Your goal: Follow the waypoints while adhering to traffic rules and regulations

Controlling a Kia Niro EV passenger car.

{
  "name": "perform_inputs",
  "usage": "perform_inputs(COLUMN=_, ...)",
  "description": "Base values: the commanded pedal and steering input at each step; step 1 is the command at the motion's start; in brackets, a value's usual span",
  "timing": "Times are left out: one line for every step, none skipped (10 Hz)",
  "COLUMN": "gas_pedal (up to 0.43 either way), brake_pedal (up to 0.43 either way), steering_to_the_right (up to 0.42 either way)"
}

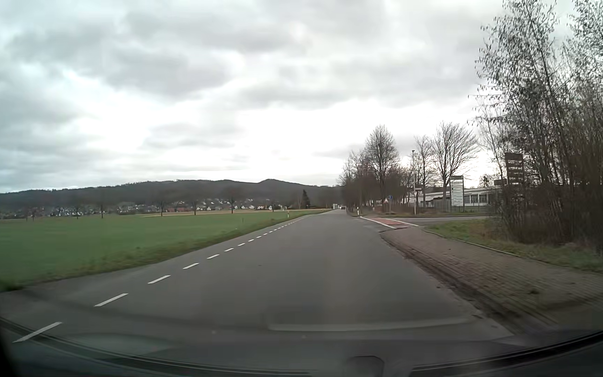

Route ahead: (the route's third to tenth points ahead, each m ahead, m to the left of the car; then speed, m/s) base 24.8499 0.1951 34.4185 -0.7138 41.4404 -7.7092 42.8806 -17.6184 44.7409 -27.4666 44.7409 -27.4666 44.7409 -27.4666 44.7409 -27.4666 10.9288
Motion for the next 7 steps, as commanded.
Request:
perform_inputs(gas_pedal=0.0, brake_pedal=0.098, steering_to_the_right=0.006)
perform_inputs(gas_pedal=0.0, brake_pedal=0.104, steering_to_the_right=0.006)
perform_inputs(gas_pedal=0.0, brake_pedal=0.104, steering_to_the_right=0.006)
perform_inputs(gas_pedal=0.0, brake_pedal=0.11, steering_to_the_right=0.006)
perform_inputs(gas_pedal=0.0, brake_pedal=0.122, steering_to_the_right=0.006)
perform_inputs(gas_pedal=0.0, brake_pedal=0.128, steering_to_the_right=0.006)
perform_inputs(gas_pedal=0.0, brake_pedal=0.152, steering_to_the_right=0.006)
